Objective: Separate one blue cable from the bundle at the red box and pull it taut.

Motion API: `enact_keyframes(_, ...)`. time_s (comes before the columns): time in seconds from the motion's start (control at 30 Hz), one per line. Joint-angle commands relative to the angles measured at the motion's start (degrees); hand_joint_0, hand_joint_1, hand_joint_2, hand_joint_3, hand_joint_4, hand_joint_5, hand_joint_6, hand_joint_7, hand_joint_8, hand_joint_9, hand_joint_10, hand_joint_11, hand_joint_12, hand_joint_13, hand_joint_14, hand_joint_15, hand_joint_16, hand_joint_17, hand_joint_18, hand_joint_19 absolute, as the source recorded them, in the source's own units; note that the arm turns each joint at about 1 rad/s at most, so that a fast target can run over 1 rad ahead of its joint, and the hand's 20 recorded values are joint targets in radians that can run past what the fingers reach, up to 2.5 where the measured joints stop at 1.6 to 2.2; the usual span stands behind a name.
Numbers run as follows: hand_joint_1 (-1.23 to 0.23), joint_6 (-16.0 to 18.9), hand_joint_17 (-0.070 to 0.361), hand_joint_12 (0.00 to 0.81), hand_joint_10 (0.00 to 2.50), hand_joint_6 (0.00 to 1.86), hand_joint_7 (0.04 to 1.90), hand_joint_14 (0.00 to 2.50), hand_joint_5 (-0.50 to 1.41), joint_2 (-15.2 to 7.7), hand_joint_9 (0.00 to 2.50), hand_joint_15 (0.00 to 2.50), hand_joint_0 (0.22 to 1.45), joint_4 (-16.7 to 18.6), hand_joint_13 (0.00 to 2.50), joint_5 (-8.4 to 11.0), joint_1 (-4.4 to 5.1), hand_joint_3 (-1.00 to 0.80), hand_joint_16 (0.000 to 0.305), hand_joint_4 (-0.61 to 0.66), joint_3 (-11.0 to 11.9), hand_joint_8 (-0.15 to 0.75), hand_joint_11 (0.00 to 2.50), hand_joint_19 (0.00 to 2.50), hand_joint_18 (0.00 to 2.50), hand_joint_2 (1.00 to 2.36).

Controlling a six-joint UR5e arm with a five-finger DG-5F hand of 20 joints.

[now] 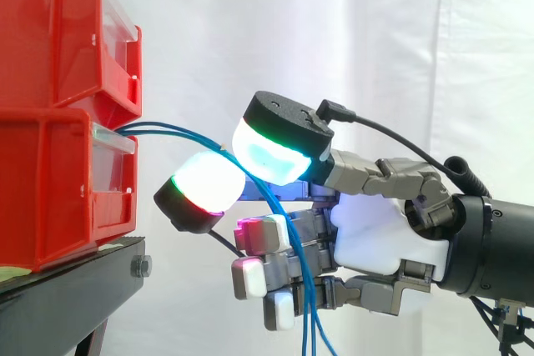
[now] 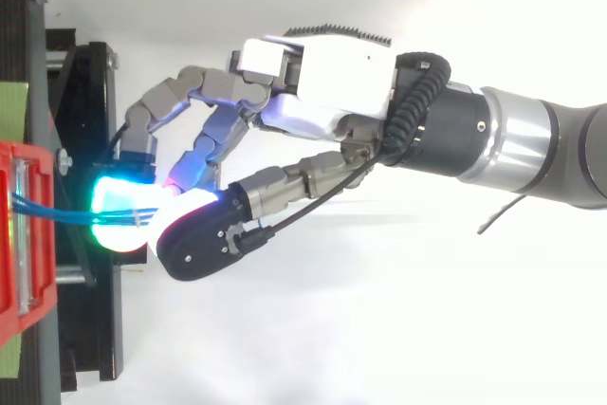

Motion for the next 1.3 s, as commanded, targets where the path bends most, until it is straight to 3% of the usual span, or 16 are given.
enact_keyframes(0.0, -0.82, 0.06, 0.133, 0.386, 0.02, 0.94, 0.79, 0.02, -0.19, 0.01, 1.13, 0.69, 0.71, -0.08, 1.1, 0.0, 0.0, -0.34, 0.059, -0.03, -0.02, 0.3, 1.17, 0.76, 1.04, 1.01)
enact_keyframes(0.4, -0.89, 0.06, 0.127, 0.374, 0.02, 0.96, 0.77, 0.03, -0.19, 0.01, 1.15, 0.72, 0.79, -0.08, 1.12, 0.0, 0.0, -0.5, 0.056, -0.04, 0.07, 0.295, 1.2, 0.77, 1.05, 1.0)
enact_keyframes(0.57, -0.89, 0.06, 0.126, 0.376, 0.02, 0.95, 0.77, 0.03, -0.18, 0.01, 1.17, 0.73, 0.7, -0.35, 1.12, 0.0, 0.09, -0.5, 0.056, 0.05, -0.02, 0.303, 1.19, 0.78, 1.05, 1.0)
enact_keyframes(0.8, -0.96, 0.06, 0.13, 0.391, 0.02, 0.94, 0.77, 0.02, -0.18, -0.08, 1.17, 0.75, 0.56, -0.35, 1.14, 0.0, 0.09, -0.5, 0.058, 0.09, -0.02, 0.312, 1.22, 0.81, 1.08, 1.0)
enact_keyframes(0.9, -0.91, 0.06, 0.132, 0.395, 0.02, 0.93, 0.75, 0.02, -0.18, 0.01, 1.19, 0.74, 0.54, -0.35, 1.14, 0.09, 0.09, -0.5, 0.059, 0.09, -0.02, 0.318, 1.2, 0.8, 1.09, 1.0)
enact_keyframes(1.13, -0.62, 0.15, 0.132, 0.397, 0.02, 0.9, 0.78, 0.03, -0.16, 0.01, 1.24, 0.73, 0.56, -0.35, 1.17, 0.0, 0.18, -0.5, 0.058, 0.09, -0.02, 0.316, 1.2, 0.81, 1.1, 1.0)
enact_keyframes(1.27, -0.64, 0.15, 0.128, 0.394, 0.02, 0.89, 0.82, 0.02, -0.16, 0.01, 1.23, 0.75, 0.63, -0.35, 1.16, 0.0, 0.18, -0.44, 0.057, 0.05, -0.02, 0.311, 1.2, 0.84, 1.1, 1.01)
